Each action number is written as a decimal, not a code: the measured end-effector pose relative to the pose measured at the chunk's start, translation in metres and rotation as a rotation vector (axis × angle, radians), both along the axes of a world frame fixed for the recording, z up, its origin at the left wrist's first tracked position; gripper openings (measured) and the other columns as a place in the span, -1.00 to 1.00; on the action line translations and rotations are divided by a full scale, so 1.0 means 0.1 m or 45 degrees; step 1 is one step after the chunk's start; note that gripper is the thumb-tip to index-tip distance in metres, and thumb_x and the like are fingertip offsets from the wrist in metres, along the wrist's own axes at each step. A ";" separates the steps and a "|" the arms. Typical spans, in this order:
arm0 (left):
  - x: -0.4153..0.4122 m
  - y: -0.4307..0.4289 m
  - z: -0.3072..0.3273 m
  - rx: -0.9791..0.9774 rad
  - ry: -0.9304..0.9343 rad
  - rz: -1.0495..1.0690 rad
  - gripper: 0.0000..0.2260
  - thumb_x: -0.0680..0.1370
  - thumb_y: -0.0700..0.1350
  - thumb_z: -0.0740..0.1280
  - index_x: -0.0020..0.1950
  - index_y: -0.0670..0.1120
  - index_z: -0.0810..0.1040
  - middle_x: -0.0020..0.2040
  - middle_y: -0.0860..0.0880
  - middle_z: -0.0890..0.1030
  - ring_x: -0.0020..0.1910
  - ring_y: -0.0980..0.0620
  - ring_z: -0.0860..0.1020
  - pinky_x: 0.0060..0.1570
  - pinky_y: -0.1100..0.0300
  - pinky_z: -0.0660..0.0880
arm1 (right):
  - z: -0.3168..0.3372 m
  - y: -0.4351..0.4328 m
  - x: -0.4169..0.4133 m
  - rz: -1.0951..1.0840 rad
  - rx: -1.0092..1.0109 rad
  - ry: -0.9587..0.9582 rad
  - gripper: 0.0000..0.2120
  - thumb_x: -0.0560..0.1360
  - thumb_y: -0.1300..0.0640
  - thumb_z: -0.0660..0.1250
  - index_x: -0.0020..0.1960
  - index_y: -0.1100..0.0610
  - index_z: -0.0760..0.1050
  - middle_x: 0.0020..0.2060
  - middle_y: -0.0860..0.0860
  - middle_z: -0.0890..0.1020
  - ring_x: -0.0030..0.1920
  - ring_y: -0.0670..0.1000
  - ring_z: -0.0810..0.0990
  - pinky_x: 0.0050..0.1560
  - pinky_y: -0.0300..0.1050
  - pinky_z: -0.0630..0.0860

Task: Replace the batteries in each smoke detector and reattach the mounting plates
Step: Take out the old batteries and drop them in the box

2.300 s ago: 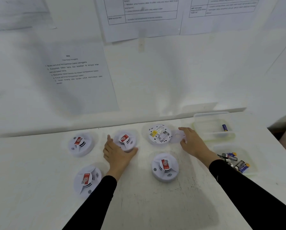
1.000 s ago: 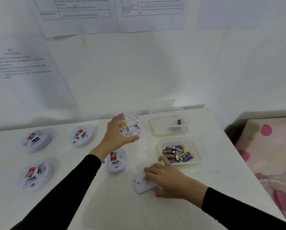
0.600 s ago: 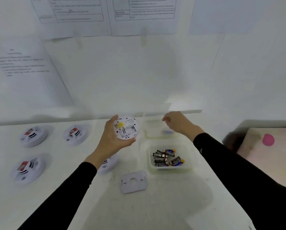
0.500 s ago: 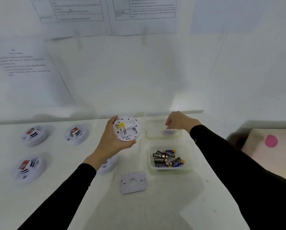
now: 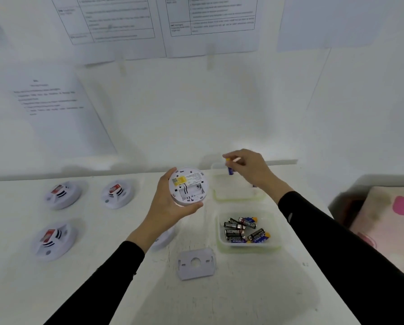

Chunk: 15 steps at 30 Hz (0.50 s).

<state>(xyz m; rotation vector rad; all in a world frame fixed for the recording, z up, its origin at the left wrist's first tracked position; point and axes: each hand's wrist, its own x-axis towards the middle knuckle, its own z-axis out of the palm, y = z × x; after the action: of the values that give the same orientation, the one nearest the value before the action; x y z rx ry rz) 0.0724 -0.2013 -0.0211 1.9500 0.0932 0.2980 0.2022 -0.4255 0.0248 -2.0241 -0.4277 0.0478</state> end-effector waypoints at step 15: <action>0.17 -0.41 -0.04 0.078 -0.231 0.206 -0.13 0.19 -0.10 0.71 0.37 -0.22 0.36 0.27 -0.18 0.47 0.27 0.06 0.52 0.12 0.21 0.57 | -0.10 0.30 -1.00 -0.279 0.335 -0.043 -0.85 0.40 0.06 0.51 -0.12 0.10 0.60 -0.15 -0.10 0.63 -0.20 -0.16 0.54 -0.21 -0.43 0.39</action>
<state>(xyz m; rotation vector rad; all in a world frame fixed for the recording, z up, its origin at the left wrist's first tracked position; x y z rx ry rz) 0.0893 -0.2422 -0.0253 1.9701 0.1241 0.5892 0.1021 -0.3950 0.0145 -1.8019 -0.2182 -0.1692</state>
